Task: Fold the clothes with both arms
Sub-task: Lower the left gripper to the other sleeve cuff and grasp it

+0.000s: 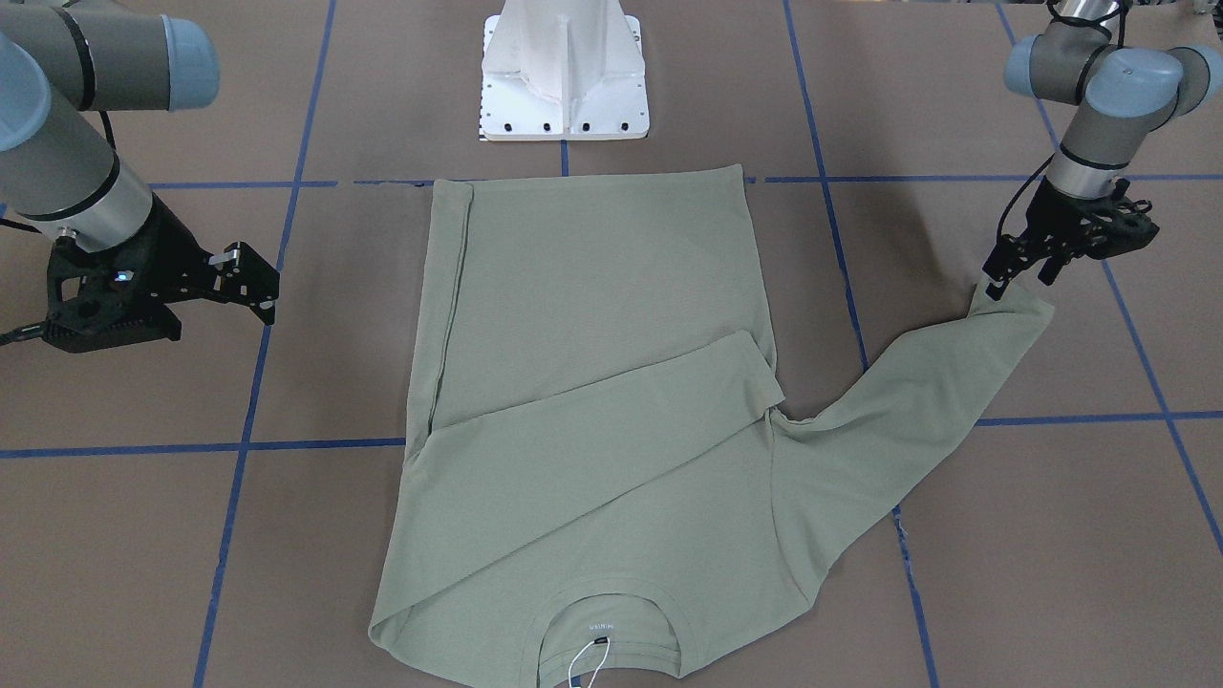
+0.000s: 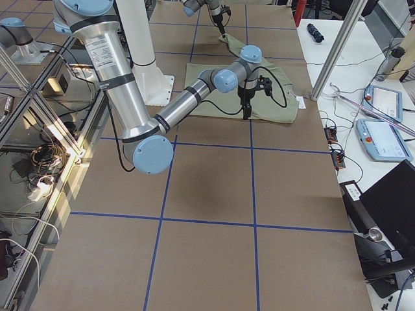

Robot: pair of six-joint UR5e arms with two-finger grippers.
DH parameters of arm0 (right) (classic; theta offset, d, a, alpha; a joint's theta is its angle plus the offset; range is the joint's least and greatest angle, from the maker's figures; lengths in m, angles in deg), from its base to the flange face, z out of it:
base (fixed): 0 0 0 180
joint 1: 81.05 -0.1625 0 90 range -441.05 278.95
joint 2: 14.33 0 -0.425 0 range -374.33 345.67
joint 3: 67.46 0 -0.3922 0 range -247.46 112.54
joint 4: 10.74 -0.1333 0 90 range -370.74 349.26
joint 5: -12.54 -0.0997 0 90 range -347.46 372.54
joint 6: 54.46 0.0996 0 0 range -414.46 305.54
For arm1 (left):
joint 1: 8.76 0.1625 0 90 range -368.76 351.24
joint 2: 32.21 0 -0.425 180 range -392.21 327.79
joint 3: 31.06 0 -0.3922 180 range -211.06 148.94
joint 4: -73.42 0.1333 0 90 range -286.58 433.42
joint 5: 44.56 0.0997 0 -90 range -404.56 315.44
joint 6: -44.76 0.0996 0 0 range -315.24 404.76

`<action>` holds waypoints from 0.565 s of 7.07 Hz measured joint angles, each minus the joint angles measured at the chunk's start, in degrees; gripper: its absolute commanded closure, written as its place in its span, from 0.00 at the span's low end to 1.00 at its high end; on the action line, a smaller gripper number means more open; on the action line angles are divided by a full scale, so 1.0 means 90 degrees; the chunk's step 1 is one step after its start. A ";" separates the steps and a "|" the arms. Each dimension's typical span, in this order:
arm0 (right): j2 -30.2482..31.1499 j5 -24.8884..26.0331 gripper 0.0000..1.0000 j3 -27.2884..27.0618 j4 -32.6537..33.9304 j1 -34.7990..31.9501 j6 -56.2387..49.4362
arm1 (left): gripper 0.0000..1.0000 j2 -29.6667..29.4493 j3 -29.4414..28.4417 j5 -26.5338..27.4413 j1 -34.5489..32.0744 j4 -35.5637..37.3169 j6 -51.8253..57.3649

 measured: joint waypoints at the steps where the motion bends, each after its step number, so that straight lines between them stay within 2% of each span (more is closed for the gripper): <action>1: 0.0000 0.0000 0.00 -0.0008 0.0000 0.0000 0.0002 | 0.08 0.0000 -0.0015 0.0001 0.0036 0.0000 -0.0024; 3: -0.0007 0.0000 0.00 -0.0015 0.0006 0.0000 0.0004 | 0.33 0.0012 -0.0034 0.0007 0.0053 0.0000 -0.0034; 4: -0.0007 0.0000 0.00 -0.0030 0.0006 0.0000 0.0005 | 0.51 0.0017 -0.0035 0.0018 0.0055 -0.0002 -0.0044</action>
